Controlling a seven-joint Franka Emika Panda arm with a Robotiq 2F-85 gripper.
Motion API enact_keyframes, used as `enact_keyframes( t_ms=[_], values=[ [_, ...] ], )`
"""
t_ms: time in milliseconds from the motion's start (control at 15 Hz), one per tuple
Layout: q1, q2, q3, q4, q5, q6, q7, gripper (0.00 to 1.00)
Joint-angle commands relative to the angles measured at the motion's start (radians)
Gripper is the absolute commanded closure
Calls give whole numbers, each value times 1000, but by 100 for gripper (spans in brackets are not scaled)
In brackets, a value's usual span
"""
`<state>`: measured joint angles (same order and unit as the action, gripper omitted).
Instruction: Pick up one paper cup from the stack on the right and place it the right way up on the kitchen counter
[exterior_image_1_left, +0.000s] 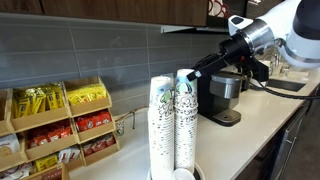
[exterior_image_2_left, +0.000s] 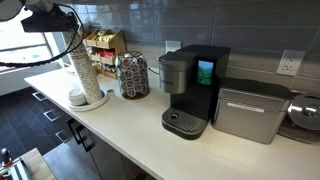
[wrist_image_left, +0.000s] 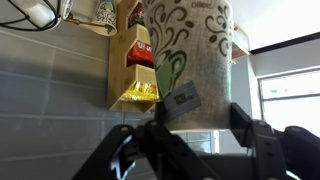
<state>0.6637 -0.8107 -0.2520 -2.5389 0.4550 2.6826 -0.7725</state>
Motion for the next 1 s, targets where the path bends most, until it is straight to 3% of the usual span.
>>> enact_keyframes(
  t_ms=[0, 933],
  values=[
    [25, -21, -20, -2, -12, 0, -15, 61],
    [6, -64, -6, 108, -74, -27, -1, 61]
  ],
)
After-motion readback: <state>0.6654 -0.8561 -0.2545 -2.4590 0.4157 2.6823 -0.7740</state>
